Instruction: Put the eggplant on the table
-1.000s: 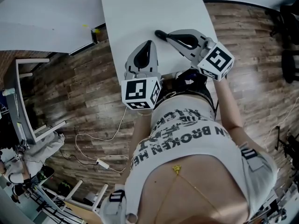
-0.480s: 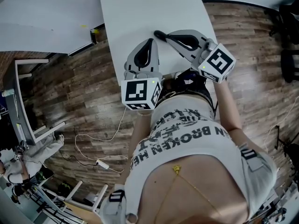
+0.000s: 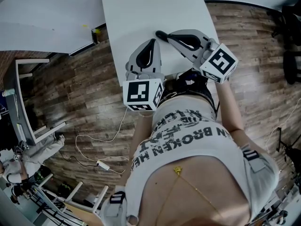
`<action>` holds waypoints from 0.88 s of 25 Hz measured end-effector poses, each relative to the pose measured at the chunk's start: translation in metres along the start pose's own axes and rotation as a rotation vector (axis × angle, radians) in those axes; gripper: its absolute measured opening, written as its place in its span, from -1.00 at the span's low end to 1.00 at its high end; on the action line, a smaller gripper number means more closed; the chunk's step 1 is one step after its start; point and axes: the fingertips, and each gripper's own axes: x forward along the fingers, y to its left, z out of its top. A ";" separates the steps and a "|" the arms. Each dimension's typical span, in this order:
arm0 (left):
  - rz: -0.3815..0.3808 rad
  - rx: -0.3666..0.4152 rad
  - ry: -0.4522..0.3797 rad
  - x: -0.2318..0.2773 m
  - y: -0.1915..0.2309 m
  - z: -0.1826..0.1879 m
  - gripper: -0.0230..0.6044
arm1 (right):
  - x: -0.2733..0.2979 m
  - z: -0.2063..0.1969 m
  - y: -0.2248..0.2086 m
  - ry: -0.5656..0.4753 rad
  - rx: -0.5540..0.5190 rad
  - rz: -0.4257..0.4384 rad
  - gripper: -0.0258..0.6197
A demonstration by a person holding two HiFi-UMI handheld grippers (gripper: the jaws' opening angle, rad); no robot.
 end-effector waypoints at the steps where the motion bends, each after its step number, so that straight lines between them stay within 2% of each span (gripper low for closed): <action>1: -0.001 0.000 0.001 0.000 -0.001 -0.001 -0.92 | -0.001 -0.001 0.000 0.001 0.000 0.001 -0.90; 22: -0.009 0.003 0.015 0.003 -0.010 -0.006 -0.92 | -0.003 -0.010 -0.003 0.026 0.000 0.005 -0.90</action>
